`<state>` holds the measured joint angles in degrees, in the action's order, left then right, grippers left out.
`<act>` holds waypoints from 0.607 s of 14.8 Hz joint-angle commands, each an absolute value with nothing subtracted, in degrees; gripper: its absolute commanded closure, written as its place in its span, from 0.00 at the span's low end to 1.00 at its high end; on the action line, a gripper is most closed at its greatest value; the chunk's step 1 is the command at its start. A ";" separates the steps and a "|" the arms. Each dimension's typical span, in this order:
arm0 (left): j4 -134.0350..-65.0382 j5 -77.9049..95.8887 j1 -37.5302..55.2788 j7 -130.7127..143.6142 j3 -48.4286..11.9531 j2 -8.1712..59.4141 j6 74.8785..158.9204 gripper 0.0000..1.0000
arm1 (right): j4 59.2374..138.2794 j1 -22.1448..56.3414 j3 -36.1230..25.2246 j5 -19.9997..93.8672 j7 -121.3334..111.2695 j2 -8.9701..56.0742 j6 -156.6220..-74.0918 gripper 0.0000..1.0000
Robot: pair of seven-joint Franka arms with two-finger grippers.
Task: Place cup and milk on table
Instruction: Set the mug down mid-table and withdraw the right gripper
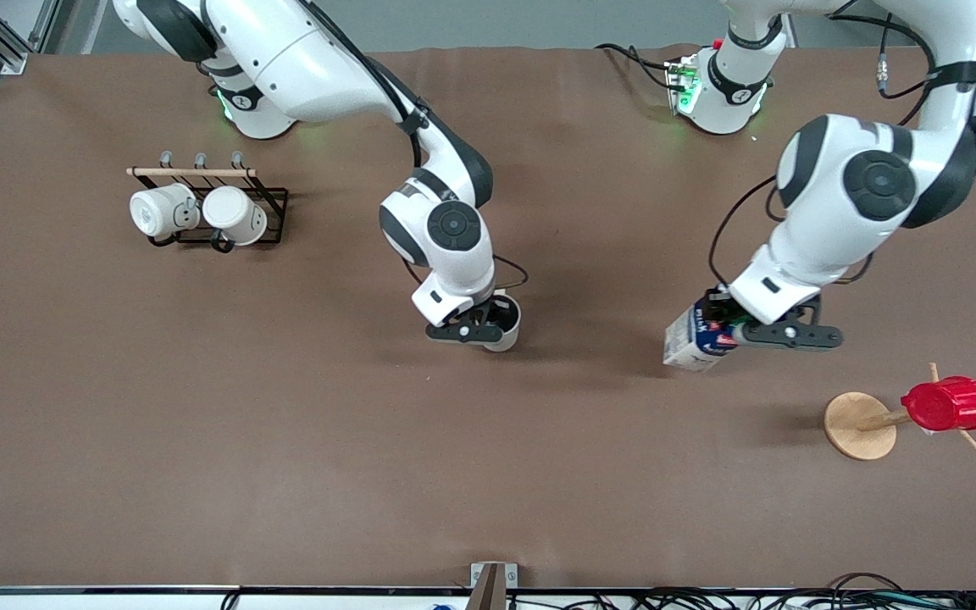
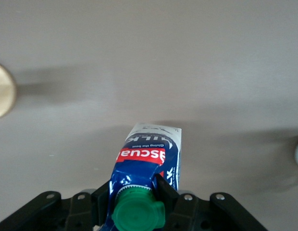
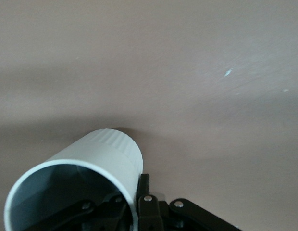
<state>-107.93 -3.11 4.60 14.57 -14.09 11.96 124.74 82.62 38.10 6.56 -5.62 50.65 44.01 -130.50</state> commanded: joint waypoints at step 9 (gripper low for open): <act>-91.68 -15.55 6.15 38.74 -29.08 28.46 118.22 1.00 | 81.83 31.93 6.59 -6.86 51.94 30.27 -113.16 0.00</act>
